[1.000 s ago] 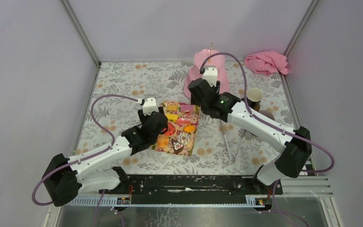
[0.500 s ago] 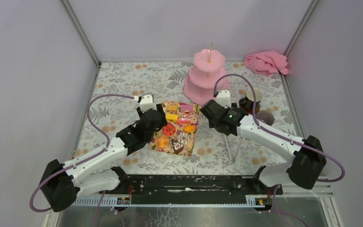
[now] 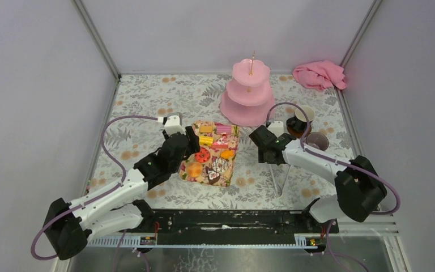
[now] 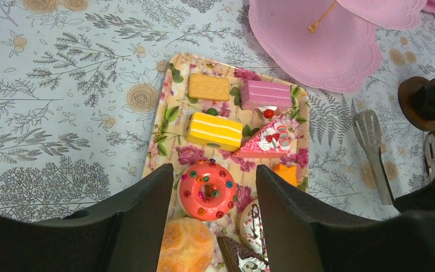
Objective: Serve the afternoon tea
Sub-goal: Pick up the clamp from the center of the board.
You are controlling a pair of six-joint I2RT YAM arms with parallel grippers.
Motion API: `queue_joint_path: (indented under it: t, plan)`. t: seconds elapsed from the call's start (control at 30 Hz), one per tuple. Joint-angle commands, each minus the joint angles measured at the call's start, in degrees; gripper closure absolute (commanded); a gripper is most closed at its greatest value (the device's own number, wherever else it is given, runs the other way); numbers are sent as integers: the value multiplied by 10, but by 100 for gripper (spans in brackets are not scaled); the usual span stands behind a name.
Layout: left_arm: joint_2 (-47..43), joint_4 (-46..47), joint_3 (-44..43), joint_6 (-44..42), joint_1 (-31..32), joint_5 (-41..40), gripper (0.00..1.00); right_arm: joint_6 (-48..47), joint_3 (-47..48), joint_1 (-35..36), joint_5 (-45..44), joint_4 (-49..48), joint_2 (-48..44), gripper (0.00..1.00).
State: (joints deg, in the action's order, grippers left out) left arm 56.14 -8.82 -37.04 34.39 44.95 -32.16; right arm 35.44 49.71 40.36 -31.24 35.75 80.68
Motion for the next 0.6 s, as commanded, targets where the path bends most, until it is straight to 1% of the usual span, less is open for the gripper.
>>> queue_joint_path:
  t: [0.0, 0.3, 0.43, 0.57]
  plan:
    - [-15, 30, 10, 7, -3, -2, 37, -15, -1, -11, 52, -61, 29, 27]
    - [-15, 28, 12, 15, -3, -5, 37, -39, -17, -35, 109, -109, 62, 34]
    - [-16, 29, 14, 16, -3, -11, 37, -47, -28, -47, 130, -128, 67, 40]
    - [-13, 29, 12, 16, -3, -12, 37, -57, -32, -53, 143, -140, 73, 47]
